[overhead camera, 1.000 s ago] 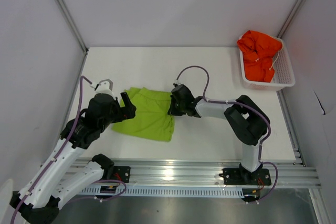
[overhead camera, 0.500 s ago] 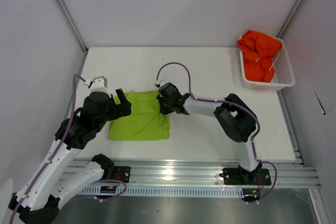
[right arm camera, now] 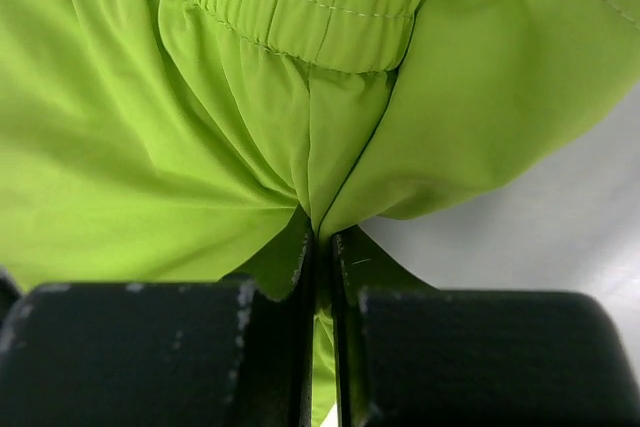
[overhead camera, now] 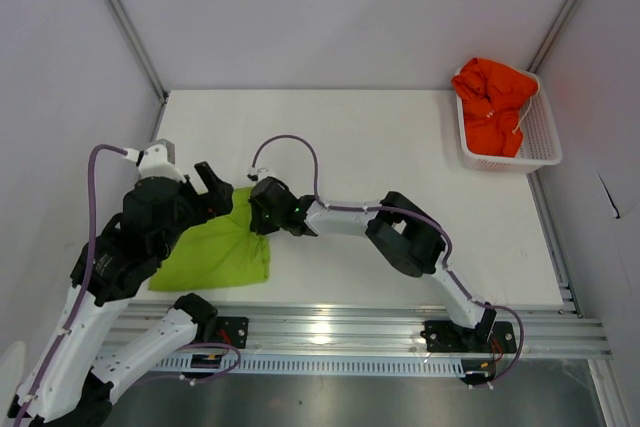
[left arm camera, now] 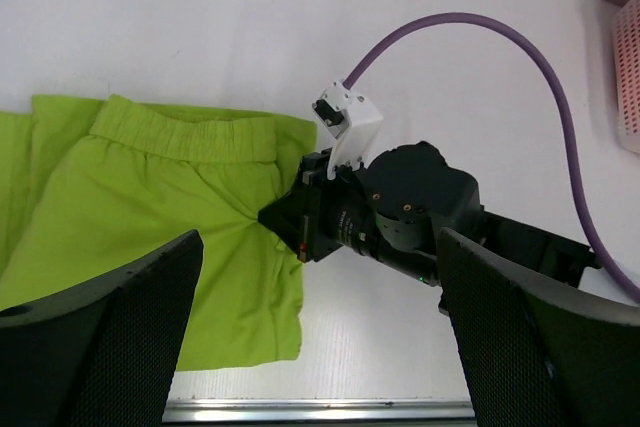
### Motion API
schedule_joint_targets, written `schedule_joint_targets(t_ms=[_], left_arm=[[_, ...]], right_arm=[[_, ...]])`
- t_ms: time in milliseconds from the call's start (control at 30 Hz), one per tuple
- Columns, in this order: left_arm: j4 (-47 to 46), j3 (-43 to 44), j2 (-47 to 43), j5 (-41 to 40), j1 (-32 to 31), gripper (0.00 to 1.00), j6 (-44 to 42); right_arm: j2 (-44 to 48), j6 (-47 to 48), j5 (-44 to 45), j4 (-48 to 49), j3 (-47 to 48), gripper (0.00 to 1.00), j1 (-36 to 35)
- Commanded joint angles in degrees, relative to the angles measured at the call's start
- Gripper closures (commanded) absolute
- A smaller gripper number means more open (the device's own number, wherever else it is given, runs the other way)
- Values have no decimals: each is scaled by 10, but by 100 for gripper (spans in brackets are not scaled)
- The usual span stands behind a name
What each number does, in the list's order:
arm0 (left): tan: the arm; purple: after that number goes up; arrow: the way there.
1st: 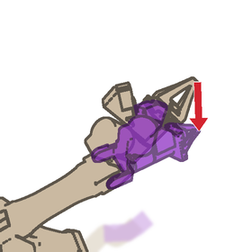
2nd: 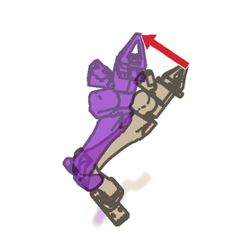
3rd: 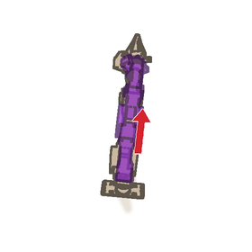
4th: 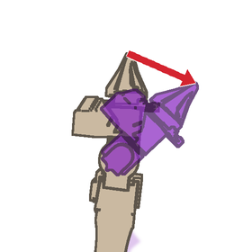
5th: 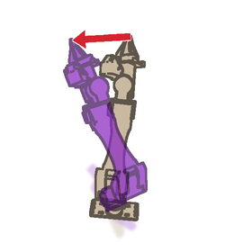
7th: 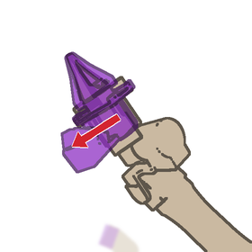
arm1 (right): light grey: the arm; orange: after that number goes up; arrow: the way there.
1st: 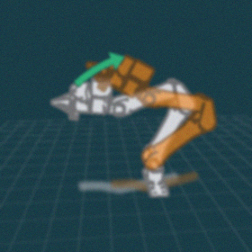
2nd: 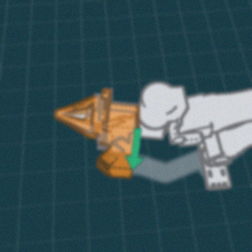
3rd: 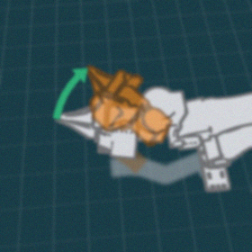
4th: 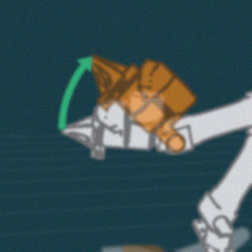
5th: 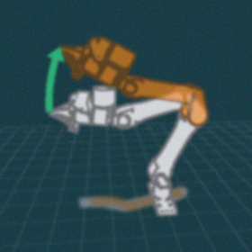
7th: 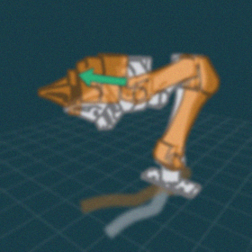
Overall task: Fold and stack the shorts
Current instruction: Neatly place the folded shorts to the corner
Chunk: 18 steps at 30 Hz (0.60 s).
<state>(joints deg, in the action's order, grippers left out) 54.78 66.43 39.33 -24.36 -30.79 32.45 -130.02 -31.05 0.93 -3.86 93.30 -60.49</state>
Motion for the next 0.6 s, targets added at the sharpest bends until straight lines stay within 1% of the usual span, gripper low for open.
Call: schedule_joint_targets(t_ms=[0, 133, 167, 200, 267, 300, 333, 433, 467, 500, 533, 567], left_arm=[[15, 14, -2, -9, 4, 1, -12], [17, 12, -7, -6, 4, 1, -10], [18, 11, -7, -6, 4, 1, -10], [18, 10, -7, -7, 4, 1, -11], [18, 10, -6, -6, 4, 1, -12], [18, 10, -6, -7, 4, 1, -12], [18, 12, -5, -8, 4, 1, -12], [17, 16, -3, -9, 4, 1, -13], [16, 16, -2, -9, 3, 1, -13], [16, 18, -2, -10, 4, 1, -13], [17, 19, -1, -11, 3, 1, -13], [19, 22, -1, -12, 4, 1, -12]], right_arm=[[-47, -109, 14, 4, 23, 100, -17], [-69, -149, 8, 51, 34, 100, -31], [-74, -152, 11, 46, 41, 100, -33], [-81, -153, 9, 42, 57, 98, -34], [-91, -156, -2, 53, 65, 95, -36], [-93, -160, -4, 63, 68, 93, -36], [-95, -159, -22, 69, 69, 91, -36], [-99, -150, -43, 74, 84, 91, -35], [-102, -148, -45, 66, 94, 88, -34], [-103, -147, -46, 50, 101, 82, -34], [-101, -145, -46, 48, 101, 69, -33], [-86, -144, -45, 49, 92, 47, -31]])
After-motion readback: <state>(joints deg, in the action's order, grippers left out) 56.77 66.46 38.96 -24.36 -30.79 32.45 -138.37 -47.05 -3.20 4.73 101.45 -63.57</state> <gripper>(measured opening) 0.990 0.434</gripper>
